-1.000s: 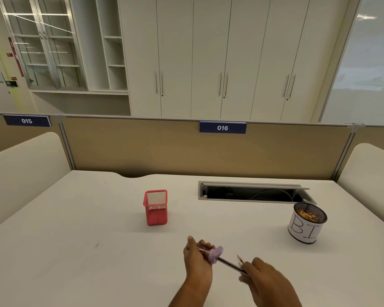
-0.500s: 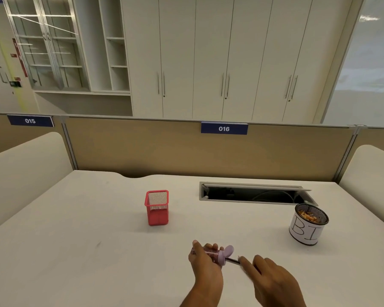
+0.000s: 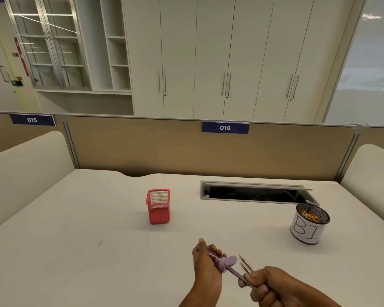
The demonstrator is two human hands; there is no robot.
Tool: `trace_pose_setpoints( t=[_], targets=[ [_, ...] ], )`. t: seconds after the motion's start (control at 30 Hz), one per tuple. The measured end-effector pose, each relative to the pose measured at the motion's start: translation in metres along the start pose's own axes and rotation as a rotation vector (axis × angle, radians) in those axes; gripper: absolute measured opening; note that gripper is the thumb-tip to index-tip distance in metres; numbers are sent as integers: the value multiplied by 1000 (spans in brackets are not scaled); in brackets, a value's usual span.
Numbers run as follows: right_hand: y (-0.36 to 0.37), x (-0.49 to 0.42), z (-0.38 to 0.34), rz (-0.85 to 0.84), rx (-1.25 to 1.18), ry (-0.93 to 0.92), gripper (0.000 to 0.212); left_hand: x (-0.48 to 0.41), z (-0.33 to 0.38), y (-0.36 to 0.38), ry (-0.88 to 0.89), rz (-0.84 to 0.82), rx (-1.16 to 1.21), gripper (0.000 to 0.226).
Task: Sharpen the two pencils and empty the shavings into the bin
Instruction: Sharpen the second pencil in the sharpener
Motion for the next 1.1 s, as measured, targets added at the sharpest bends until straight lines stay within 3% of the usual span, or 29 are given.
trace_pose_setpoints(
  t=[0.07, 0.17, 0.23, 0.3, 0.33, 0.37, 0.4, 0.47, 0.57, 0.6, 0.7, 0.73, 0.77, 0.87, 0.97, 1.03, 1.1],
  targets=[
    [3, -4, 3, -39, -68, 38, 19, 0, -2, -2, -11, -5, 14, 30],
    [5, -4, -1, 9, 86, 0, 21, 0, -4, -8, -24, 10, 34, 29],
    [0, 2, -16, 228, 445, -90, 26, 1, -3, -12, -35, 62, 55, 32],
    [12, 11, -39, 488, 1005, -358, 8, 1, -4, -15, -42, 97, 97, 39],
    [19, 9, -43, 578, 1291, -396, 18, 2, -3, -14, -42, 103, 134, 41],
    [18, 7, -42, 618, 1363, -371, 37, 5, -2, -12, -42, 105, 167, 41],
    [23, 6, -45, 642, 1414, -495, 40, 9, 0, -10, -34, 105, 191, 40],
    [35, 10, -40, 700, 1651, -749, 11, 16, 2, -4, -27, 111, 199, 38],
    [44, 14, -33, 806, 1769, -849, 35, 22, 1, -2, -16, 105, 185, 39],
    [42, 12, -33, 826, 1732, -835, 37, 21, 1, -2, -13, 97, 167, 40],
    [40, 8, -35, 747, 1719, -546, 30, 17, 1, -2, -20, 78, 100, 40],
    [35, 8, -35, 697, 1615, -466, 24, 16, 2, -1, -6, 72, 66, 40],
    [29, 3, -39, 686, 1485, -459, 23, 14, 5, 1, 15, 70, 29, 39],
    [22, -9, -31, 359, 844, -376, 40, 12, 12, 8, 77, 51, -70, 32],
    [16, -8, -9, 121, 143, -225, 37, 9, 8, 10, 35, 6, -78, 28],
    [26, -5, -1, -15, -112, -89, 25, 9, 5, 10, 7, -23, -44, 28],
    [31, -3, 0, -64, -151, -55, 14, 8, 2, 9, -14, -31, -2, 29]
  ],
)
Point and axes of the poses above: each hand's wrist, its own x-axis away from the middle knuckle, its own y-axis out of the palm, z = x × y, the point moved 7 cm from there along -x, towards the middle knuckle, and after that the axes turned 11 degrees about -z, right-handed, at the moved point
